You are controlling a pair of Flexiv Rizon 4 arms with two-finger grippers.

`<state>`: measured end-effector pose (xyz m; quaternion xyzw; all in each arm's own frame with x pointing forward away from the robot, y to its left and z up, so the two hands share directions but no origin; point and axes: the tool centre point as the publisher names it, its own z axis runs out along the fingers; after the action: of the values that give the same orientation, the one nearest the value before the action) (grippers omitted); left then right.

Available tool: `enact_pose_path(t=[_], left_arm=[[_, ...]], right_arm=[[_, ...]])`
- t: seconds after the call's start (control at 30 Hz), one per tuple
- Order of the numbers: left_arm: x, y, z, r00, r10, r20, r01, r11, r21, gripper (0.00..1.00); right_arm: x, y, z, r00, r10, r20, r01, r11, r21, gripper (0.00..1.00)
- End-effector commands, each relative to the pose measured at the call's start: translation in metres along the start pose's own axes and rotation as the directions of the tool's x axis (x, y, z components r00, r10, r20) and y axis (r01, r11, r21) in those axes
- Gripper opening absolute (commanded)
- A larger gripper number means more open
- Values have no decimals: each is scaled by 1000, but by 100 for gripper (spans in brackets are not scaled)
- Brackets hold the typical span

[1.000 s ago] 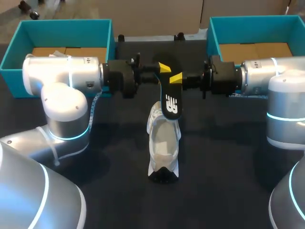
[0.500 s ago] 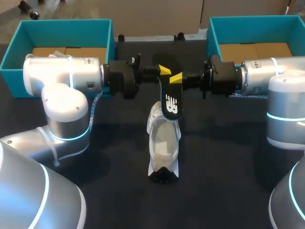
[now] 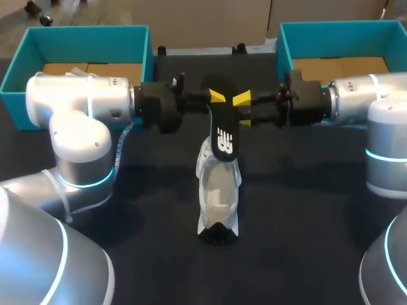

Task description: Take the shoe out of the shoebox, open the shoe tongue, remove and reinsert the insole, then place the shoe into the shoebox

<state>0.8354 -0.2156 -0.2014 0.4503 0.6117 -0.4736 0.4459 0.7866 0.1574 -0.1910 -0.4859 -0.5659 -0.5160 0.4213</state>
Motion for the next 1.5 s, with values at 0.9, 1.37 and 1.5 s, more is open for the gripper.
enact_pose_path(t=[0.9, 1.37, 1.5], left_arm=[[8, -28, -36, 925, -263, -273, 359, 838, 410, 0], [2, -36, -41, 911, -353, -214, 412, 783, 466, 0], [3, -55, -43, 852, -468, -236, 523, 727, 446, 0]], right_arm=[[-6, -44, -65, 713, -684, 152, 593, 704, 390, 100], [-4, -37, -68, 656, -740, 150, 584, 623, 520, 100], [-12, -48, -66, 548, -819, 169, 560, 509, 654, 100]])
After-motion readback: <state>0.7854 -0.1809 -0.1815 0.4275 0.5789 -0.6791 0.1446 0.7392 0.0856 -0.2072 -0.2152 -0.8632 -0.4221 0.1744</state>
